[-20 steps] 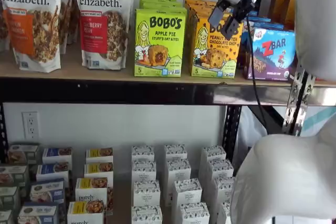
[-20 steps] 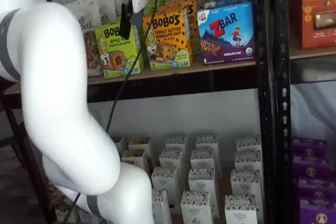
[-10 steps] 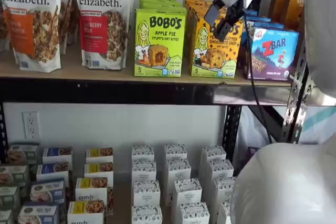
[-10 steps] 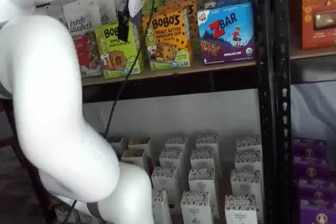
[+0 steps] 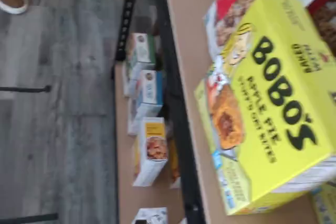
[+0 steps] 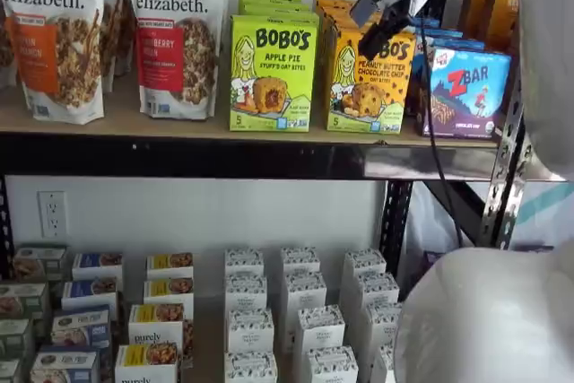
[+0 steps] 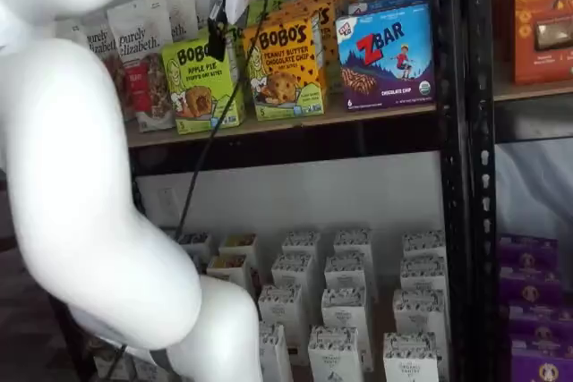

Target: Pick up the orange box on the top shelf, the fifth box from the left

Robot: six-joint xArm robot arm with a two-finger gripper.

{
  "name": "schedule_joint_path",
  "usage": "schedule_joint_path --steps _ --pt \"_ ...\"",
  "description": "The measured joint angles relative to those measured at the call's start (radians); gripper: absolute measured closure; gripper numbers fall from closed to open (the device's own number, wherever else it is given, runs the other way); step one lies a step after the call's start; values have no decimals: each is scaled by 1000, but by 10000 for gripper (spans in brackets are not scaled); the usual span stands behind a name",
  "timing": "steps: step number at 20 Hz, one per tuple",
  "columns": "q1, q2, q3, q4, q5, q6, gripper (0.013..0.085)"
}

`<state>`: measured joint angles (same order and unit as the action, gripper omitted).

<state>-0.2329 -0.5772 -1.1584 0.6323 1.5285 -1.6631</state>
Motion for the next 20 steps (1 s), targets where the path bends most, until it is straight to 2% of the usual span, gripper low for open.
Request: schedule_joint_path --steps 7,13,20 --pt "-41 25 -7 16 -68 -46 130" --pt "-61 74 -41 28 -83 -71 130" --pt "-72 154 -112 14 -78 -90 130"
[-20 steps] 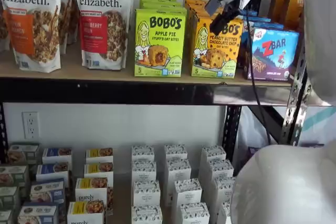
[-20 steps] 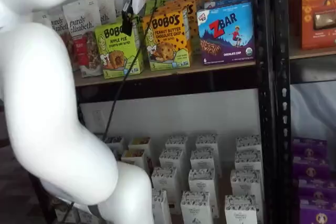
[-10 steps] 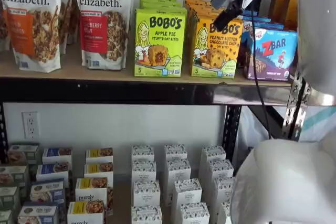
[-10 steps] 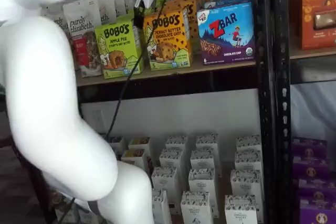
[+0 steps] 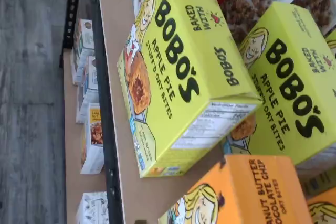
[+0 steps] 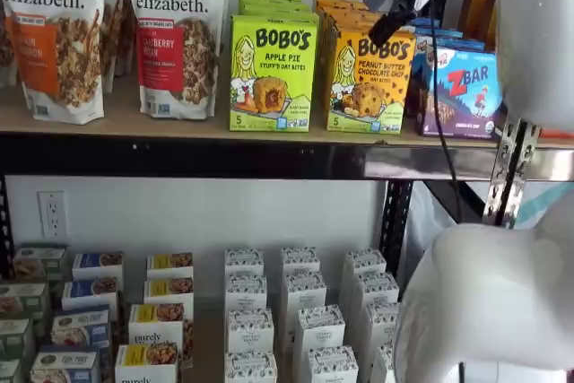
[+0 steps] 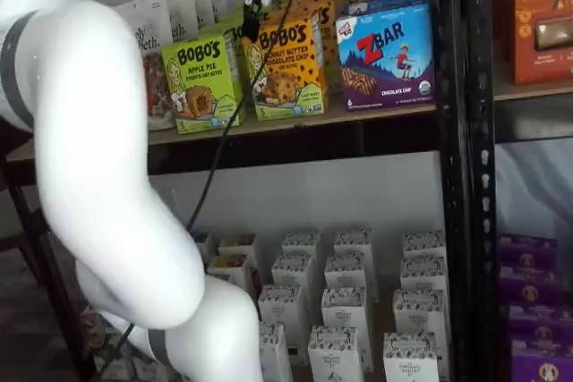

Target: Pick up the orange box on the top shelf, the fifth box from the left

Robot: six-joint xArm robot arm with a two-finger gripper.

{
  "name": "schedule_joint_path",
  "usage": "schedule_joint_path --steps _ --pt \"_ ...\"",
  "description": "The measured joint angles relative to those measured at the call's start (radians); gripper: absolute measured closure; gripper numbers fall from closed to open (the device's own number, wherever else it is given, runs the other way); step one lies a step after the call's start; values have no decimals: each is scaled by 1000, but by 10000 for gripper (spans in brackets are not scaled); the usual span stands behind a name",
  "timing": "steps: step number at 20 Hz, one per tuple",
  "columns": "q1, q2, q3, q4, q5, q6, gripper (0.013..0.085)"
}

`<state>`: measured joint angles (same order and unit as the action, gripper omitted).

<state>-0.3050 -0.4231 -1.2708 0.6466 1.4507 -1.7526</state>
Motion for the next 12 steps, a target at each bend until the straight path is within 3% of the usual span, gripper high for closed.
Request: schedule_joint_path --steps 8,12 --pt "-40 112 -131 -33 134 -26 130" --pt "-62 127 -143 -19 151 -41 130"
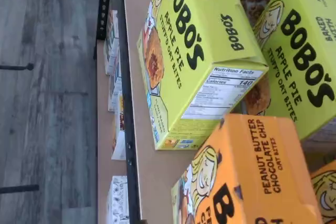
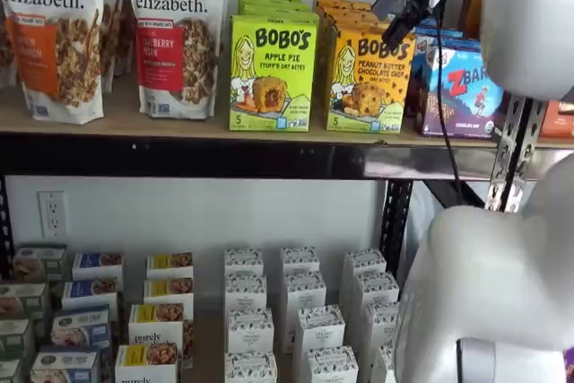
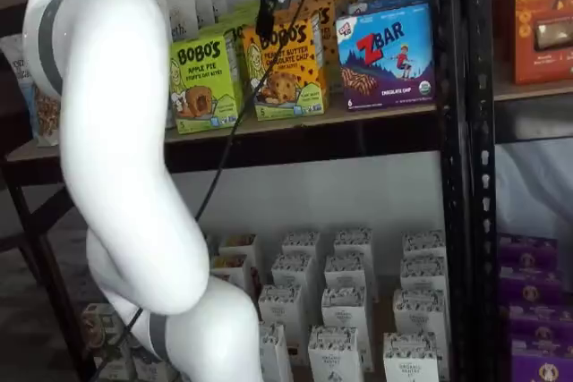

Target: Pick up the orange box on the top shelf, the fifth box from the left

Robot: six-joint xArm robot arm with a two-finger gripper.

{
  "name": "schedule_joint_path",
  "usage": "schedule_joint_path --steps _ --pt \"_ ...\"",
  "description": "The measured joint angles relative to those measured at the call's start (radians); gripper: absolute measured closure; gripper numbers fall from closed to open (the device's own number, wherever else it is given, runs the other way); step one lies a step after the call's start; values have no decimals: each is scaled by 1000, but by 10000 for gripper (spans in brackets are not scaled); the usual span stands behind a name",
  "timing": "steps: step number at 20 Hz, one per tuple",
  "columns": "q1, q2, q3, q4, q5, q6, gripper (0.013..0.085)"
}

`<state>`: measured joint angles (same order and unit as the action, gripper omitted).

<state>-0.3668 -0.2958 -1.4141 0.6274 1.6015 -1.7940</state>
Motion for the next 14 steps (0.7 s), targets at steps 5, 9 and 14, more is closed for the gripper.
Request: schedule_joint_path --steps 5,9,14 --pt "-5 6 4 31 -14 -1 130" --pt "4 -4 25 55 -63 4 130" --pt "36 -7 41 58 -129 19 130"
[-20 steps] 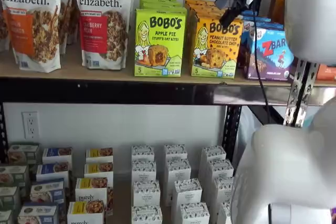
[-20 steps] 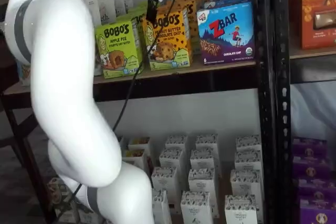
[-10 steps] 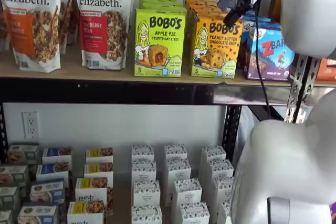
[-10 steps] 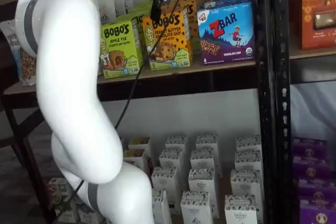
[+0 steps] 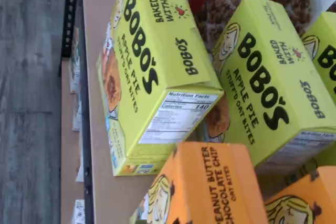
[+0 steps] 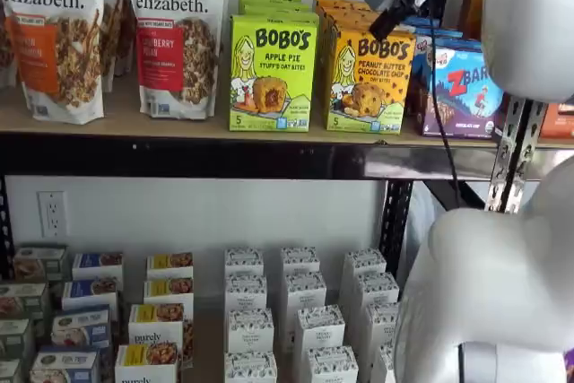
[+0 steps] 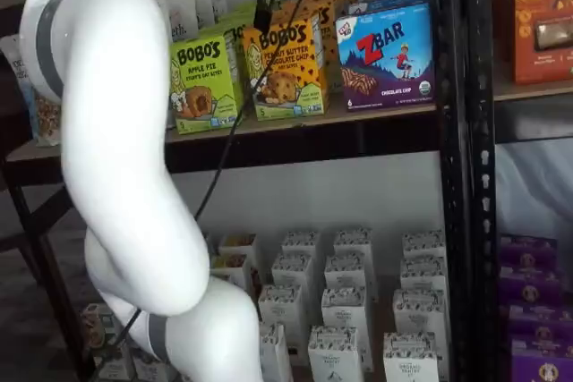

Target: Pick up the orange box on the top shelf, the fifth box from the left

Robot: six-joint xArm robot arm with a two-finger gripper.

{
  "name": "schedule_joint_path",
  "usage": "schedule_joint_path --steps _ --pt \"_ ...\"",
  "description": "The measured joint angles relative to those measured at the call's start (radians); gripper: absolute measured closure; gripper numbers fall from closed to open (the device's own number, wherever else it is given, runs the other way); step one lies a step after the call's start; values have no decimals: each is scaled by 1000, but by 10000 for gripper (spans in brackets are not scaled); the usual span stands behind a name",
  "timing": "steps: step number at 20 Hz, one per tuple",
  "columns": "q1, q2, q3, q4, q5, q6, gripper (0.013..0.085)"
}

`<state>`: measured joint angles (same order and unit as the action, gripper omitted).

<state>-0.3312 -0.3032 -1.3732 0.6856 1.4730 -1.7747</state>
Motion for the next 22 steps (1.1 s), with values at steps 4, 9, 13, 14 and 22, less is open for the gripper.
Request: schedule_joint_path --steps 4,9,13,14,22 --pt "28 8 -2 -18 -27 14 130" --pt "58 8 10 -44 -72 25 130" --pt "71 30 -16 -87 -50 32 130" --pt "72 36 -25 -97 -39 32 130" --pt "82 84 -87 -168 29 37 130"
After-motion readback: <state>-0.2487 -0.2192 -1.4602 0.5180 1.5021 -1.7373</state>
